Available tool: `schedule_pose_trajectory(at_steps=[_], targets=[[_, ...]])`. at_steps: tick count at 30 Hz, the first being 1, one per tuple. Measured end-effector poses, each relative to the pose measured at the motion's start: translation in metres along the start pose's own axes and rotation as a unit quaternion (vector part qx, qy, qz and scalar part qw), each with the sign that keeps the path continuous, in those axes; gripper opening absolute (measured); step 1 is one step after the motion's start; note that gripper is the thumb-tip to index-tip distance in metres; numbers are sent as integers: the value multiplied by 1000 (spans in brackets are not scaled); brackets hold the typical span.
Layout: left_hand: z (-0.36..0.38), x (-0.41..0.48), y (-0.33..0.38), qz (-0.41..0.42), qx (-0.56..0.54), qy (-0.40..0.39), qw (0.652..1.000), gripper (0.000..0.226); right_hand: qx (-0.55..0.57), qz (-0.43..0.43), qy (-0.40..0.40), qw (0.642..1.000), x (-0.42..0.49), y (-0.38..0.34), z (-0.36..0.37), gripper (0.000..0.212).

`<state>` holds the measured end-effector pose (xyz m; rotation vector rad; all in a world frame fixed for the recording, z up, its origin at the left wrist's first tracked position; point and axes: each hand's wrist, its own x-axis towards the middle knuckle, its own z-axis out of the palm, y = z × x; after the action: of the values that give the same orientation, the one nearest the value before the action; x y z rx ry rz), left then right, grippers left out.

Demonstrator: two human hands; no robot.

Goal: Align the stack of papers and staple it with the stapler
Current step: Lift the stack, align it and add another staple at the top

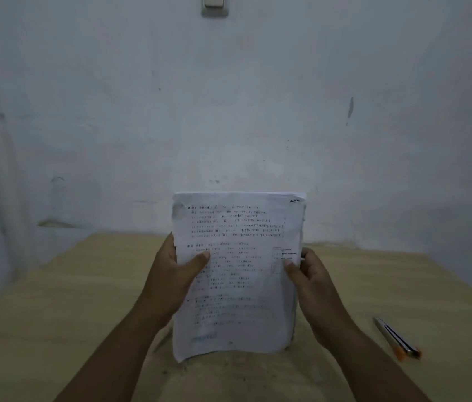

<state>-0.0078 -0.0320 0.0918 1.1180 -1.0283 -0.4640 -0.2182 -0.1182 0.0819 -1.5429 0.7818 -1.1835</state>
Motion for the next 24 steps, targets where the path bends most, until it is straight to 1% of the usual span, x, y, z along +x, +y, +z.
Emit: schedule_pose_trajectory(at_steps=[2, 4, 7, 9, 12, 14, 18, 19, 22, 24], targets=[[2, 0, 1, 21, 7, 8, 1000, 31, 0, -4, -1, 1000, -2, 1, 4, 14], [4, 6, 10, 64, 29, 24, 997, 30, 4, -11, 4, 1000, 3, -4, 6, 13], [8, 16, 27, 135, 78, 41, 987, 24, -1, -61, 21, 998, 14, -19, 8, 14], [11, 21, 36, 169, 85, 35, 981, 24, 10, -92, 26, 995, 19, -31, 7, 20], [12, 27, 43, 193, 73, 36, 978, 28, 21, -107, 28, 994, 24, -45, 6, 26], [12, 28, 45, 205, 68, 38, 976, 34, 31, -110, 28, 993, 27, -51, 5, 26], [10, 27, 51, 243, 119, 34, 962, 49, 36, -114, 13, 993, 28, -53, 3, 27], [9, 27, 52, 250, 131, 34, 959, 48, 40, -116, 8, 992, 28, -54, 2, 28], [2, 30, 48, 260, 167, 50, 950, 34, 37, -131, -4, 991, 29, -55, 1, 37], [0, 29, 46, 252, 177, 55, 950, 32, 27, -140, -17, 990, 28, -56, -1, 45]])
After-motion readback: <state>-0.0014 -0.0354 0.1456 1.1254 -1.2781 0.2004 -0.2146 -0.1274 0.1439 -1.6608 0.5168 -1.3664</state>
